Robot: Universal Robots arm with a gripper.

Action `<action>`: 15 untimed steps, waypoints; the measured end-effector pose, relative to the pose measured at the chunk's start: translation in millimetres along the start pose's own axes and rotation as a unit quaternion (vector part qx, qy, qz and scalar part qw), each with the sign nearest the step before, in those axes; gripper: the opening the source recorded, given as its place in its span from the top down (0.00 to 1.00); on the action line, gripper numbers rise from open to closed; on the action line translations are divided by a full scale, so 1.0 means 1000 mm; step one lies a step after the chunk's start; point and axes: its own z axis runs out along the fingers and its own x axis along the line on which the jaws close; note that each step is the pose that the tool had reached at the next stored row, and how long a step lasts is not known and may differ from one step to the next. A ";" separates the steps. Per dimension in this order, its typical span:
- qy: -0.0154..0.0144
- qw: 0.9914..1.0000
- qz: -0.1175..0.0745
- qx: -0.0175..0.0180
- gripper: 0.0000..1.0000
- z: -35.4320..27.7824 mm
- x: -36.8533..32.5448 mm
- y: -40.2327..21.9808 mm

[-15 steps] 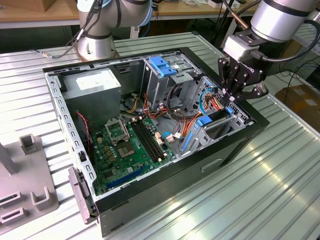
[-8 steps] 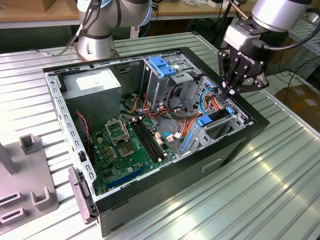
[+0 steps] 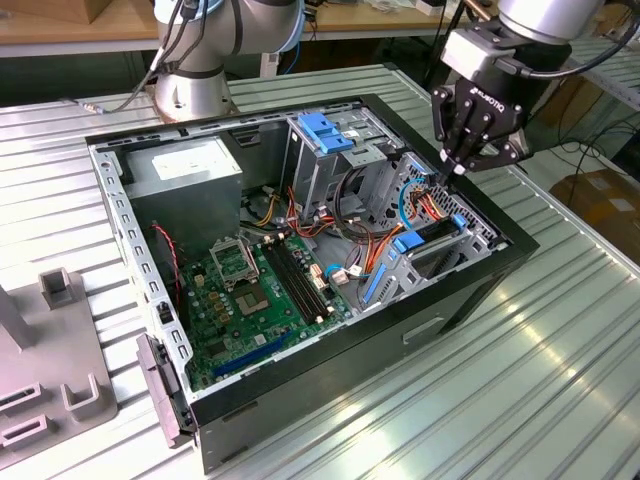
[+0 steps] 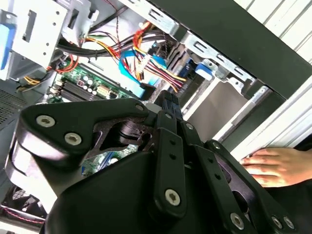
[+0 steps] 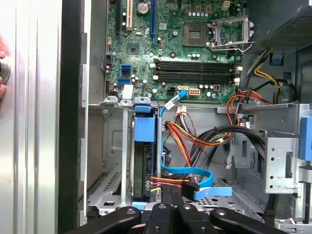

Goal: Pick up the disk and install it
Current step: 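Insert the second disk wire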

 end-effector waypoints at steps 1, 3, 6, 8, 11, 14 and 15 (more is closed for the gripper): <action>0.000 1.000 0.000 0.000 0.90 0.0000 -0.0037 -0.0001; 0.000 1.000 0.000 -0.001 0.90 -0.0002 -0.0096 -0.0002; 0.000 1.000 0.000 -0.002 0.90 -0.0004 -0.0144 -0.0002; 0.000 1.000 0.000 -0.003 0.90 -0.0005 -0.0175 -0.0003; 0.000 1.000 0.000 -0.004 0.90 -0.0007 -0.0179 -0.0003; 0.000 1.000 0.000 -0.004 0.90 -0.0007 -0.0197 -0.0004; 0.000 1.000 0.000 -0.004 0.90 -0.0005 -0.0206 -0.0004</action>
